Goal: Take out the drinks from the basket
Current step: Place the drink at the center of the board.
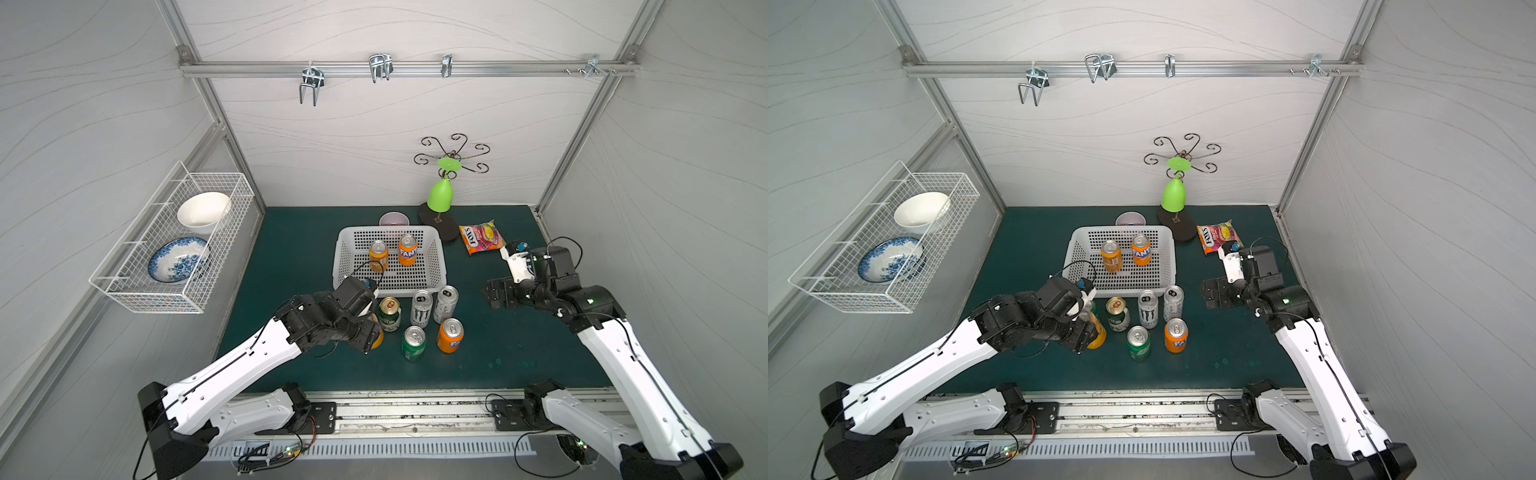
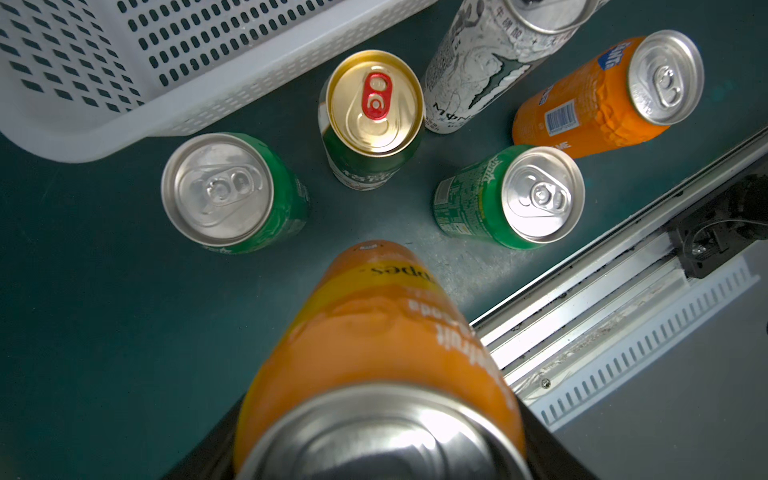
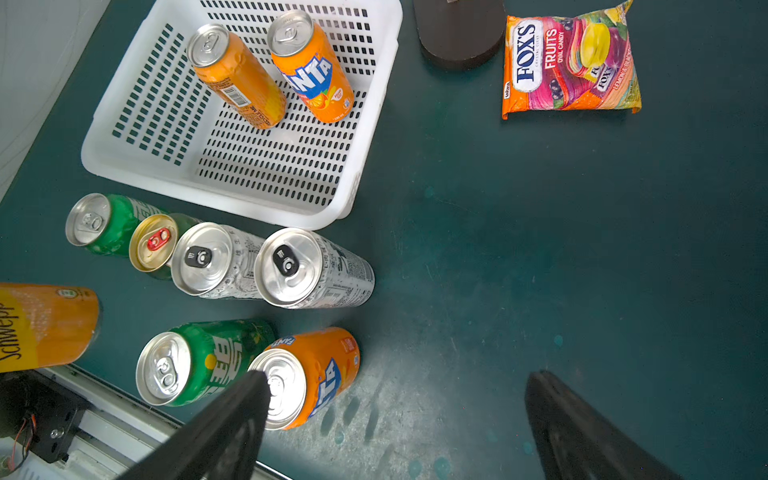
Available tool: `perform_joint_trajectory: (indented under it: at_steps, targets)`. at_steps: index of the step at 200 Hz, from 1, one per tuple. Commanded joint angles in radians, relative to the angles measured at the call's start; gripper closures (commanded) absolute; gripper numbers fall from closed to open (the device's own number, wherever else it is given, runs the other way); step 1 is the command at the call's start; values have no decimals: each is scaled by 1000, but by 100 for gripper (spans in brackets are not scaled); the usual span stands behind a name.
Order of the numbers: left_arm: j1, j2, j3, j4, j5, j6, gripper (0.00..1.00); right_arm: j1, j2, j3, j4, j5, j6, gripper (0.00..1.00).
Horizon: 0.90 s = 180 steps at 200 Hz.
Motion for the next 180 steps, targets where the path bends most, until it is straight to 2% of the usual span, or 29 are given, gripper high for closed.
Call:
perform_joint_trajectory:
  at_steps: [1, 46, 86, 180]
  targets:
    - [-37, 18, 4, 122, -70, -47, 49, -5, 8, 19, -5, 11, -14, 1]
    - [-157, 119, -14, 175, -189, -97, 49, -4, 6, 16, -6, 16, -13, 1]
    - [-175, 188, -25, 193, -213, -105, 49, -5, 5, 15, -4, 14, -14, 1]
    - [-184, 271, -106, 318, -171, -130, 49, -5, 6, 12, -4, 16, -14, 1]
